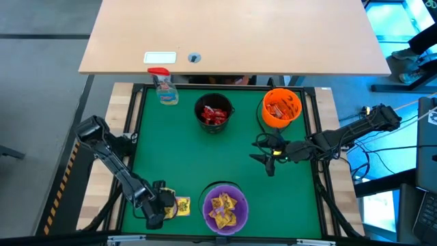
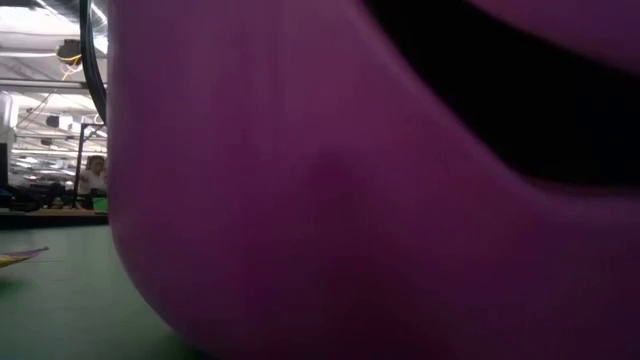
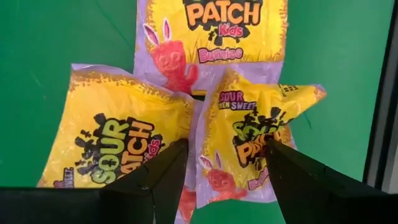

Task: Sort candy
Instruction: Put the yellow candy into the violet bucket

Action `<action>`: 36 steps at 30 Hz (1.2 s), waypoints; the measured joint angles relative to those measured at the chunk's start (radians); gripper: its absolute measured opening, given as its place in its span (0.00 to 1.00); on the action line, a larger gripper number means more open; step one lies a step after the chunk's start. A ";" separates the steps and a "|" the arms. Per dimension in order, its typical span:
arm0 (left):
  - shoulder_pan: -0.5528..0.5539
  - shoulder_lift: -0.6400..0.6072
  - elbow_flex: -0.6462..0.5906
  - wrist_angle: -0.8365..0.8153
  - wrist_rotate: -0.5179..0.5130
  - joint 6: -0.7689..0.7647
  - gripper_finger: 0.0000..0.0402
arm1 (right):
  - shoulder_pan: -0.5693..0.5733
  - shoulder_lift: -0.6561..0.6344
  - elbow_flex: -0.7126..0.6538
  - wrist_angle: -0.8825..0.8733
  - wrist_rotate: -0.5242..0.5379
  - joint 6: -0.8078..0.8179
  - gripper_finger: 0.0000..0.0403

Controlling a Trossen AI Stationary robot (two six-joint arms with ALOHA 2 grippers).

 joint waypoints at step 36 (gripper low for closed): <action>0.085 0.014 0.178 -0.165 0.067 0.053 0.01 | 0.000 0.000 0.000 0.001 -0.027 0.028 0.59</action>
